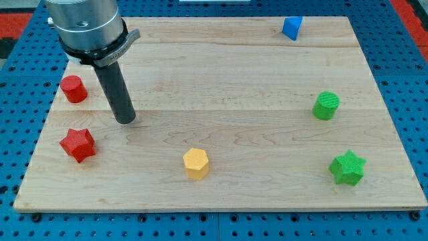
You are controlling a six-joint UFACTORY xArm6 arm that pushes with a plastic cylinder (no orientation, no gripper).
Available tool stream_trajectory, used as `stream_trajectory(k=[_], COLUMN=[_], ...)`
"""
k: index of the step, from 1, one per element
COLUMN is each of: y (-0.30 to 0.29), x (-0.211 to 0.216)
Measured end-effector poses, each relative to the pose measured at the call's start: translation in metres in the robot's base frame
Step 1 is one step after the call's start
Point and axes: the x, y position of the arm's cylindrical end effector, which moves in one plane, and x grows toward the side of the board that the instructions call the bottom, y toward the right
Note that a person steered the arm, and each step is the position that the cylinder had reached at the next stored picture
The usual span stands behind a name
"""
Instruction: Slightly nudge the red star
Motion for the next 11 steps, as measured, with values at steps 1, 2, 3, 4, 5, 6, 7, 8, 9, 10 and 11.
stream_trajectory(k=[1,2,3,4,5,6,7,8,9,10,11], y=[-0.001,-0.002,-0.003,0.015,0.018,0.055,0.061,0.034,-0.041,-0.078,-0.088], x=[0.0,0.0,0.0,-0.006,-0.008,-0.016,-0.018,0.001,0.013,0.027,0.048])
